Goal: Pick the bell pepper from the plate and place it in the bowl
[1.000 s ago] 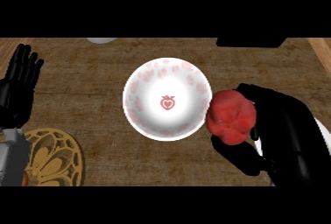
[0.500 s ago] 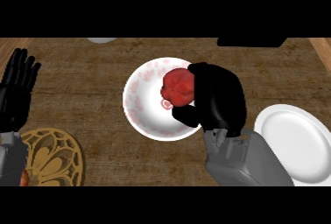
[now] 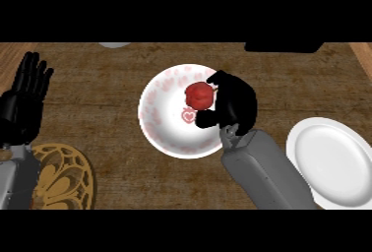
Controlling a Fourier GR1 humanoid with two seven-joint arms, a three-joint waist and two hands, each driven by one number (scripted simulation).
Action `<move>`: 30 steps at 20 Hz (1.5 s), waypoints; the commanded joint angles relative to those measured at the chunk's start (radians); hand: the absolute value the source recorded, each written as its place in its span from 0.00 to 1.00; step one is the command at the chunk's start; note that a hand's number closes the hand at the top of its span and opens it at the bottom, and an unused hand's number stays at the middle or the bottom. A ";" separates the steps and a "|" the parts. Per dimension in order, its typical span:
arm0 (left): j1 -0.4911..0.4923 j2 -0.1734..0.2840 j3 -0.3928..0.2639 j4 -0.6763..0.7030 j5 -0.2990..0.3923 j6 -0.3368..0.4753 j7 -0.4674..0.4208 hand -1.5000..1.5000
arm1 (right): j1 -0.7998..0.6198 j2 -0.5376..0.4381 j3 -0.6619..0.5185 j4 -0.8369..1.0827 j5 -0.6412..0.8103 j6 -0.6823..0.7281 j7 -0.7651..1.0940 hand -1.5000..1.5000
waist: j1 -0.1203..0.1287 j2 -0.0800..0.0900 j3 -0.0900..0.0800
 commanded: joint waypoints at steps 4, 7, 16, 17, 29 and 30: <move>0.000 -0.015 -0.001 0.012 0.001 0.001 -0.017 0.50 | 0.020 0.007 -0.019 0.101 -0.104 -0.430 -0.077 0.00 | 0.004 0.002 0.001; 0.023 -0.008 -0.002 0.003 -0.011 0.003 -0.009 0.50 | -0.034 0.007 -0.048 0.125 -0.042 -0.543 -0.115 0.00 | -0.002 -0.002 0.001; 0.110 0.031 0.050 -0.056 0.025 -0.033 -0.005 0.50 | 0.218 -0.025 -0.128 -0.089 0.113 -0.697 -0.133 0.00 | -0.036 -0.014 0.000; 0.042 0.022 0.056 0.018 0.013 -0.007 -0.019 0.50 | 0.218 -0.037 -0.146 -0.193 0.103 -0.646 -0.095 0.00 | -0.059 -0.014 0.000; 0.039 0.008 0.038 -0.008 0.001 -0.001 0.004 0.50 | 0.835 -0.282 -0.239 -0.742 -0.323 -0.661 -0.418 0.00 | -0.052 -0.011 0.002; 0.099 0.018 0.051 -0.052 0.029 -0.039 -0.006 0.50 | 0.900 -0.307 -0.259 -0.747 -0.393 -0.670 -0.472 0.00 | -0.049 -0.013 0.003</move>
